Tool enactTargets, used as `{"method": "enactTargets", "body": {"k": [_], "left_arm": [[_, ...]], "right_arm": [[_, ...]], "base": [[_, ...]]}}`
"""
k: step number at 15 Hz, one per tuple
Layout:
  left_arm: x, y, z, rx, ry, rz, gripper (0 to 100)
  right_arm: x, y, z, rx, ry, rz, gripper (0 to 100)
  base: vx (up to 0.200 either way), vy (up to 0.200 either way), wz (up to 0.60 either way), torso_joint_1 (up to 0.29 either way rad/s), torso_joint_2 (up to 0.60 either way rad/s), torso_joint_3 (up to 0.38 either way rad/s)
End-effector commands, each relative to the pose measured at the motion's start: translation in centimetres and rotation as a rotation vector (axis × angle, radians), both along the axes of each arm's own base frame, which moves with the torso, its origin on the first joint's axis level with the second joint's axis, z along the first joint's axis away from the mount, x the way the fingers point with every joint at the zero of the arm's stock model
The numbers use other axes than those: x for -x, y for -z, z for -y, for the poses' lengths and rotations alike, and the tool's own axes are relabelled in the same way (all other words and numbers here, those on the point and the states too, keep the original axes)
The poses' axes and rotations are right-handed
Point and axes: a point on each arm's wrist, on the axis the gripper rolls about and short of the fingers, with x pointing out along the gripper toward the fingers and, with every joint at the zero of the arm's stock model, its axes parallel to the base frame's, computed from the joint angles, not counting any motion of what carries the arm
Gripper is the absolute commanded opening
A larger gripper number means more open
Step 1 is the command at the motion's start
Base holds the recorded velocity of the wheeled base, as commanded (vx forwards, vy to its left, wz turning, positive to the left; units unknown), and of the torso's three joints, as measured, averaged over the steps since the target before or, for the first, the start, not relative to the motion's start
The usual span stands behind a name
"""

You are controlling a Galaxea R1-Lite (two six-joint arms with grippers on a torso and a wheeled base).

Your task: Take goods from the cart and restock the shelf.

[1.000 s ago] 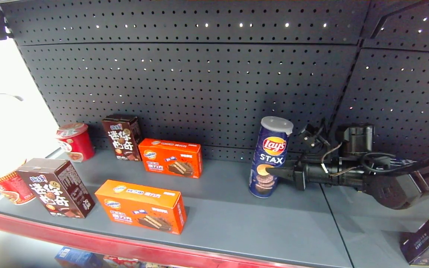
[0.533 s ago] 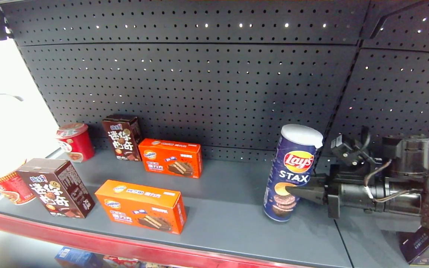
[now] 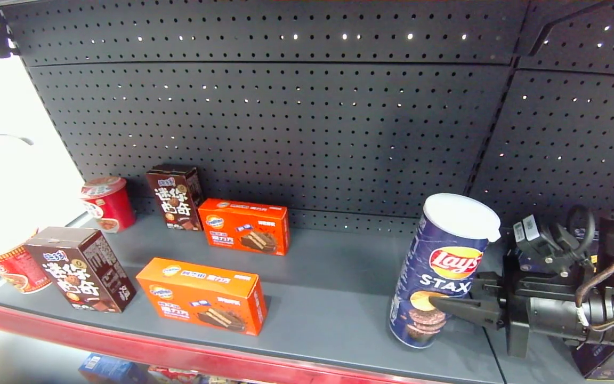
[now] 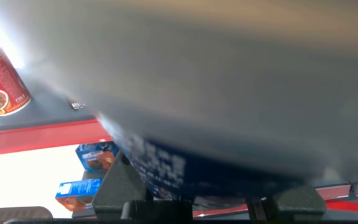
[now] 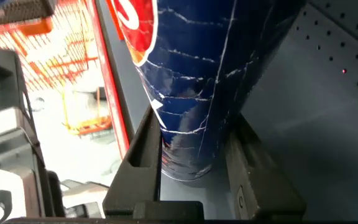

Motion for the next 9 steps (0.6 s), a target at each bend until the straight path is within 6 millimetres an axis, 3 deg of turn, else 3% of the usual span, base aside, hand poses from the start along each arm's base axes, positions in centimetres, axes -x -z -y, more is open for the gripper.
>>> {"method": "enactTargets", "body": {"k": [1, 9], "left_arm": [[-0.01, 0.03, 0.00, 0.001, 0.000, -0.002, 0], [-0.08, 0.33, -0.01, 0.003, 0.000, -0.012, 0]], "right_arm": [[0.54, 0.39, 0.18, 0.010, -0.004, -0.005, 0], [0.68, 1.29, 0.23, 0.024, -0.004, -0.039, 0]], "base": [[0.000, 0.000, 0.00, 0.000, 0.00, 0.000], [0.000, 0.000, 0.00, 0.000, 0.00, 0.000]]}}
